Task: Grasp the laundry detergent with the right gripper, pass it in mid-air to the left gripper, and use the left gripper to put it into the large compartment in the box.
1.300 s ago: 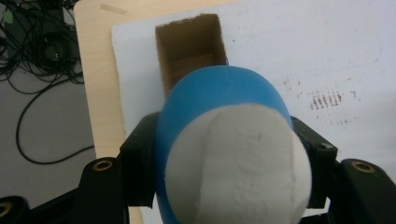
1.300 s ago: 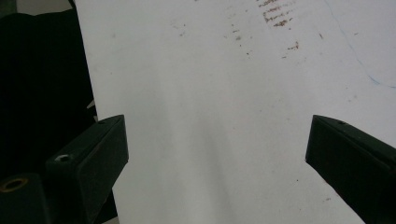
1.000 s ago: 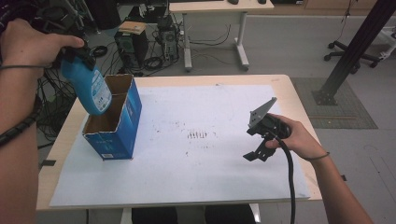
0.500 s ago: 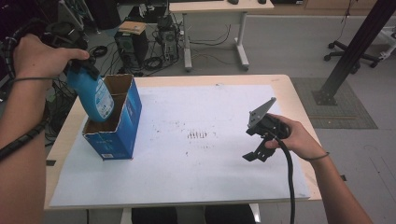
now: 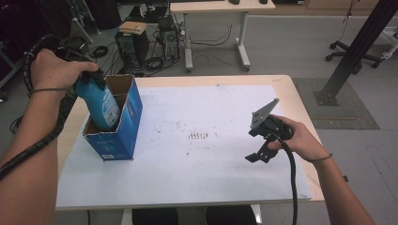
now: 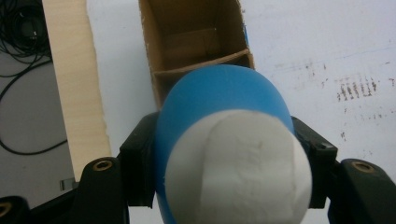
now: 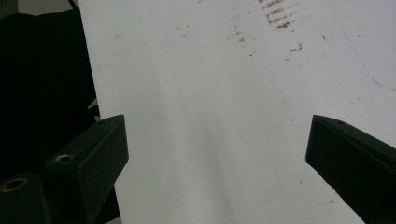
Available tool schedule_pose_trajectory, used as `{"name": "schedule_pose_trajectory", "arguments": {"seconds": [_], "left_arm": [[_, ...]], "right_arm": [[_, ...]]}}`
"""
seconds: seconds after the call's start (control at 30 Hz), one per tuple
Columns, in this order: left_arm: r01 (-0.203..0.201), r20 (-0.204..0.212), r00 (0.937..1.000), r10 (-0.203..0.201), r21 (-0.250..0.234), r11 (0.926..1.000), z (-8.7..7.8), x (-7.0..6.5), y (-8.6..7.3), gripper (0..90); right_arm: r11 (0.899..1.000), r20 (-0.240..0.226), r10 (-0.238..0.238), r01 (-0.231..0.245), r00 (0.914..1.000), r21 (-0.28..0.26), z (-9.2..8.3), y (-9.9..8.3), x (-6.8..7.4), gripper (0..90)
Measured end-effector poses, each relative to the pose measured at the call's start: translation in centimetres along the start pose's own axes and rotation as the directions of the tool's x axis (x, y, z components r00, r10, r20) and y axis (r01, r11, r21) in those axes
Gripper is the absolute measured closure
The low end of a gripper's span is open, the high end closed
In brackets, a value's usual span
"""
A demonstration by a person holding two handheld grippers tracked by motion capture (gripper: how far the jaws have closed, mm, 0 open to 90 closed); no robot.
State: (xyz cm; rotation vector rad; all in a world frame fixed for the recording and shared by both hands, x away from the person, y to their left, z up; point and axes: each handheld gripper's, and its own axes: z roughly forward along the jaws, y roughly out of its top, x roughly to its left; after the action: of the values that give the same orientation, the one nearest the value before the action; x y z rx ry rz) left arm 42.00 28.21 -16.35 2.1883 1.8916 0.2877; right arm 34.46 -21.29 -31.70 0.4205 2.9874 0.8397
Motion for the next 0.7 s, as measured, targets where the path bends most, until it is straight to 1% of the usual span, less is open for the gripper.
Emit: {"name": "schedule_pose_trajectory", "arguments": {"seconds": [0.07,0.17,0.2,0.3,0.37,0.4,0.5,0.53,0.63,0.7], "left_arm": [[0.004,-0.002,1.0000,-0.003,0.005,1.0000,0.6,0.1,-0.2,37.9],[0.003,-0.003,1.0000,-0.003,0.006,1.0000,0.7,0.1,-0.2,37.9],[0.004,-0.002,1.0000,-0.004,0.014,0.9999,1.6,0.1,-0.4,38.0],[0.004,-0.002,1.0000,-0.004,0.014,0.9999,1.6,0.1,-0.4,37.9],[0.004,-0.003,1.0000,-0.004,0.019,0.9998,2.0,0.1,-0.5,38.0],[0.005,-0.004,1.0000,-0.005,0.024,0.9997,2.5,0.1,-0.6,38.0],[0.005,-0.004,1.0000,-0.005,0.024,0.9997,2.5,0.1,-0.6,38.0],[0.008,-0.001,1.0000,-0.008,0.027,0.9996,3.3,0.1,-0.8,38.0],[0.008,-0.001,1.0000,-0.008,0.027,0.9996,3.3,0.1,-0.8,38.0],[0.009,0.003,1.0000,-0.009,0.032,0.9995,3.7,0.1,-0.9,38.0]], "right_arm": [[1.000,0.001,0.003,-0.003,1.0000,0.000,0.0,0.0,0.0,5.6],[1.000,0.000,0.001,-0.001,1.0000,-0.002,0.0,0.0,0.0,5.6],[1.000,0.000,0.003,-0.003,1.0000,-0.001,0.0,0.0,0.0,5.6],[1.000,-0.001,0.001,-0.001,1.0000,-0.003,0.1,0.0,0.0,5.6],[1.000,-0.002,0.001,-0.001,1.0000,-0.003,0.1,0.0,0.0,5.6],[1.000,-0.003,0.000,0.000,1.0000,-0.003,0.1,0.0,0.0,5.6],[1.000,-0.003,0.001,-0.001,1.0000,-0.003,0.1,0.1,0.1,5.6],[1.000,-0.003,0.001,-0.001,1.0000,-0.003,0.1,0.1,0.1,5.6],[1.000,-0.004,0.001,-0.001,1.0000,-0.004,0.1,0.0,0.1,5.6],[1.000,-0.005,0.000,0.000,1.0000,-0.004,0.1,0.0,0.1,5.6]]}}
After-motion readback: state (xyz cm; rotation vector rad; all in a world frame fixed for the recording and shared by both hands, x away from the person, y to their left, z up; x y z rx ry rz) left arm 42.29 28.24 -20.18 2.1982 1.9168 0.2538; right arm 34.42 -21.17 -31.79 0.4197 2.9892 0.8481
